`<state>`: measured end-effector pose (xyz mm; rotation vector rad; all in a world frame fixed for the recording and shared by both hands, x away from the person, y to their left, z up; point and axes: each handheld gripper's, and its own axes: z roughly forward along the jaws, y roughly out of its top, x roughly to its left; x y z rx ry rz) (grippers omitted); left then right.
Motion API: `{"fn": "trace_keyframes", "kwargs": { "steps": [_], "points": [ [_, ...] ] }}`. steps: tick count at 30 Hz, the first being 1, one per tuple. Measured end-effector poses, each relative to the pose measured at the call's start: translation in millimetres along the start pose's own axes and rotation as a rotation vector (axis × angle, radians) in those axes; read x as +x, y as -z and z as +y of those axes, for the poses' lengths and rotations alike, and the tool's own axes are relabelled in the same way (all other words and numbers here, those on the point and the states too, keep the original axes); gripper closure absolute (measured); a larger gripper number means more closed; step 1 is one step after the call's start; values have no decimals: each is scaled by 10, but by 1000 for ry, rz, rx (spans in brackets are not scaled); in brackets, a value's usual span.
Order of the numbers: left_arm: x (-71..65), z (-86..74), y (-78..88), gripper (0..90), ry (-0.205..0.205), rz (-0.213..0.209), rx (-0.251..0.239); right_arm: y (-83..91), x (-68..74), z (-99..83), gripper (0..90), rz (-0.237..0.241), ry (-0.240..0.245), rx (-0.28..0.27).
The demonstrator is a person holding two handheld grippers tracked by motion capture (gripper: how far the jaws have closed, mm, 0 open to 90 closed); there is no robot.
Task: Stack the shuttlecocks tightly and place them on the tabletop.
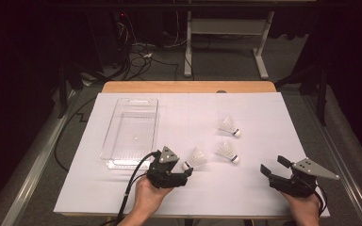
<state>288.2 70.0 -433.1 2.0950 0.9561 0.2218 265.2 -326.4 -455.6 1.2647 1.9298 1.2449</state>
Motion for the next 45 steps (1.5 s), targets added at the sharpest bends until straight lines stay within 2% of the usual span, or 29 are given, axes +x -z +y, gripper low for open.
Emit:
{"fn": "trace_keyframes", "kwargs": {
  "steps": [3,11,14,17,23,30,39,45],
  "points": [
    [1,44,-33,366,6,-5,14,-1,0,0,242,1,2,2],
    [18,187,-119,364,2,16,54,-1,-4,0,241,3,0,2],
    [-1,241,-143,370,-21,40,66,-4,-9,-1,243,6,2,1],
    [-10,285,-171,370,-25,42,82,-5,-9,-1,243,6,5,3],
    [6,384,-224,369,-12,44,105,-7,-8,-1,243,8,7,4],
    [25,527,-275,367,21,23,138,-6,-7,-1,244,9,6,4],
    [12,685,-380,368,28,36,171,-7,-8,-1,244,12,8,3],
    [29,736,-463,368,48,36,196,-6,-7,-1,244,13,8,2]
  ]
}}
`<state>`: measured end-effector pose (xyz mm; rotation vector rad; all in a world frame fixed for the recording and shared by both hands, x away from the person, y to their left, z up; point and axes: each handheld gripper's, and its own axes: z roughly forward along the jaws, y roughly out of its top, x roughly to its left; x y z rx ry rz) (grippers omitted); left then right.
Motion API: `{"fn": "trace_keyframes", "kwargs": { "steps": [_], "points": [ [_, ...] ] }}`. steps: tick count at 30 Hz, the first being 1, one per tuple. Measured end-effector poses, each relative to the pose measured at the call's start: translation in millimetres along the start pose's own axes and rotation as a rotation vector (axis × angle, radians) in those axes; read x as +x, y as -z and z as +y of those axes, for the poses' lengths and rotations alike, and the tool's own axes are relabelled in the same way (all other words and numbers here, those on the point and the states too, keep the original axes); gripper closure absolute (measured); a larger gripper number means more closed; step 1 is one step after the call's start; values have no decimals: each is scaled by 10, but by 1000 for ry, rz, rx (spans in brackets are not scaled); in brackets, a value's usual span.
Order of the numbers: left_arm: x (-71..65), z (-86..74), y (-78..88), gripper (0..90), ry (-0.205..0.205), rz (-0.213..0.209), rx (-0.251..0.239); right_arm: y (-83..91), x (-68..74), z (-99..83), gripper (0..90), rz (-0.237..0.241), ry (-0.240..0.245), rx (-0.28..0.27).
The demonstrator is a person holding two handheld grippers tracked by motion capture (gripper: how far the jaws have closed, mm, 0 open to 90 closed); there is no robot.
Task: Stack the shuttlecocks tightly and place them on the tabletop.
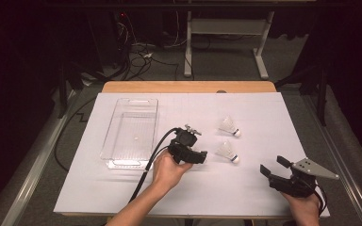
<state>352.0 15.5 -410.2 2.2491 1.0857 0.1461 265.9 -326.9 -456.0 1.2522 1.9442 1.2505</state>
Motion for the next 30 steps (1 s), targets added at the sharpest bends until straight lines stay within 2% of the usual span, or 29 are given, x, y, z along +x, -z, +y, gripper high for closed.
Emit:
{"fn": "trace_keyframes", "kwargs": {
  "steps": [8,11,13,16,20,25,30],
  "points": [
    [22,40,-38,366,24,9,0,-1,1,0,245,2,1,0],
    [-14,89,-8,365,-4,30,4,-3,1,1,245,3,2,1],
    [-33,130,-11,366,1,30,1,-3,1,1,244,2,1,1],
    [-39,181,-44,365,-4,40,35,0,2,0,245,3,1,0],
    [-47,214,-108,366,6,45,51,1,1,0,245,5,1,0],
    [-20,216,-199,369,12,61,93,0,-1,-1,246,7,2,-1],
    [-17,208,-228,409,16,59,122,-1,-1,-1,246,8,1,0]
  ]
}}
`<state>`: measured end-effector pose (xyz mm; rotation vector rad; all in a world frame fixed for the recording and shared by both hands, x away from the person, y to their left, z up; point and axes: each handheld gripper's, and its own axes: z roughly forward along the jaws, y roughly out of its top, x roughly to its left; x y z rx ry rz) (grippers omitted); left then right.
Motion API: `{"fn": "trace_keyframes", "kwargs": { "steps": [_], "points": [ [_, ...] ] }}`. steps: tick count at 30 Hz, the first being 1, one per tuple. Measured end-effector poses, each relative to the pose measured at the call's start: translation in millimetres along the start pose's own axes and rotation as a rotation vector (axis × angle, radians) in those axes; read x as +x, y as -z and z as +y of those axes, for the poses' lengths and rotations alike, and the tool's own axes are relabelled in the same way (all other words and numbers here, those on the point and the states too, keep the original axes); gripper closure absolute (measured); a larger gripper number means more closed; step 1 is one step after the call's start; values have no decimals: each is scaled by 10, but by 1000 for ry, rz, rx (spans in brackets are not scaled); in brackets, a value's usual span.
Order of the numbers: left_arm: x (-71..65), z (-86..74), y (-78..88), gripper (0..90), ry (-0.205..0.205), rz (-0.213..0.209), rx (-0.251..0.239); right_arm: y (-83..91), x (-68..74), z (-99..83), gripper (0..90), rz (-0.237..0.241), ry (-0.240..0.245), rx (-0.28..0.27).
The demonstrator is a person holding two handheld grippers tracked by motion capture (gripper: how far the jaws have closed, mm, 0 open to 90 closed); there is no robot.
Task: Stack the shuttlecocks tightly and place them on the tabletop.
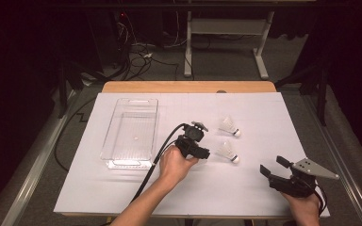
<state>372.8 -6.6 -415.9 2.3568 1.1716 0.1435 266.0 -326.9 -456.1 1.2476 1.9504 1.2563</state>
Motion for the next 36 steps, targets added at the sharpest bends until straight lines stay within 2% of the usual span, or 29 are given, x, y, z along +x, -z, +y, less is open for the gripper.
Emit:
{"fn": "trace_keyframes", "kwargs": {
  "steps": [10,14,22,26,36],
  "points": [
    [-3,-31,2,512,-18,0,27,0,2,-1,249,0,1,0],
    [-1,-56,12,583,-23,-4,22,1,5,0,249,1,1,0],
    [-15,-80,39,750,-66,2,21,0,5,0,249,1,-1,2],
    [4,-80,34,820,-73,0,26,-5,4,-2,249,1,0,6],
    [19,-87,50,873,-116,-2,24,-5,9,-2,250,0,2,7]
  ]
}}
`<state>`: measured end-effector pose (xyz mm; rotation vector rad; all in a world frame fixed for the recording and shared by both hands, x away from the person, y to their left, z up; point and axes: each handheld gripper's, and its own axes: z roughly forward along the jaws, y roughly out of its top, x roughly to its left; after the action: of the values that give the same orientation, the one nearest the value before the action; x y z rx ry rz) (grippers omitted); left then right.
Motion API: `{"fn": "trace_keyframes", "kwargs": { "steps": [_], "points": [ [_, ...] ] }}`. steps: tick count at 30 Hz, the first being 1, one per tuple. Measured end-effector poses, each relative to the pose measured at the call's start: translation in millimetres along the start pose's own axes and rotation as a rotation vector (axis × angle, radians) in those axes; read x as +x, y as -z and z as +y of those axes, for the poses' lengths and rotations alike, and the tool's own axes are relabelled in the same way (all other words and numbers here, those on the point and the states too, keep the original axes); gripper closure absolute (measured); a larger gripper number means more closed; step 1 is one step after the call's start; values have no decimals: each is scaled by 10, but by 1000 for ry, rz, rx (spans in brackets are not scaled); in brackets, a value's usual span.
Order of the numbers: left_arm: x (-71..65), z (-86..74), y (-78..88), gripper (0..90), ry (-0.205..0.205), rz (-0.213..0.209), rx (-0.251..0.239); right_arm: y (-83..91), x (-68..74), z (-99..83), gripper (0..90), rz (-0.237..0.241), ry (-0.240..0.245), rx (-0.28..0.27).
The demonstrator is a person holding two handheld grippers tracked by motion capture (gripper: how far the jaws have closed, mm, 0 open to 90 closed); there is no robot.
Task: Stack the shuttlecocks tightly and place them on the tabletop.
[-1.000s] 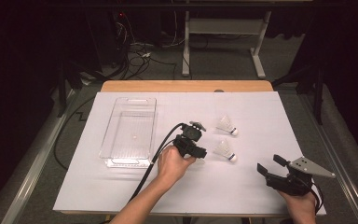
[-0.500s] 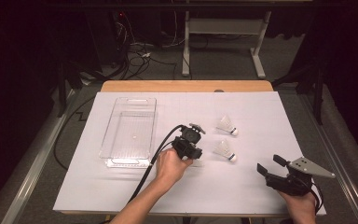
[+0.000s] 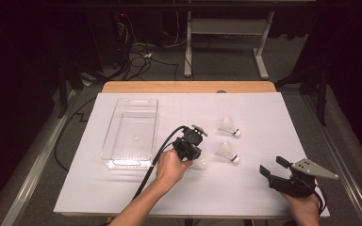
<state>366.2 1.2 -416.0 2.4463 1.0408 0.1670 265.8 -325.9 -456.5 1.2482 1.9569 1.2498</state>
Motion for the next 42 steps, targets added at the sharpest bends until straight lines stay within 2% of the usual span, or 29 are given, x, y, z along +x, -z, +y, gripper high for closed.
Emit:
{"fn": "trace_keyframes", "kwargs": {
  "steps": [16,23,32,36,42],
  "points": [
    [107,22,156,878,-21,21,-34,-10,1,-1,250,2,3,6],
    [206,31,194,878,2,19,-53,-9,1,-1,250,2,3,6],
    [265,96,283,876,-18,51,-76,-4,-5,0,250,3,-6,2],
    [328,113,278,877,-3,47,-82,-8,-6,-1,250,6,-7,3],
    [409,130,245,877,11,63,-87,-8,-6,-1,250,7,-7,4]
  ]
}}
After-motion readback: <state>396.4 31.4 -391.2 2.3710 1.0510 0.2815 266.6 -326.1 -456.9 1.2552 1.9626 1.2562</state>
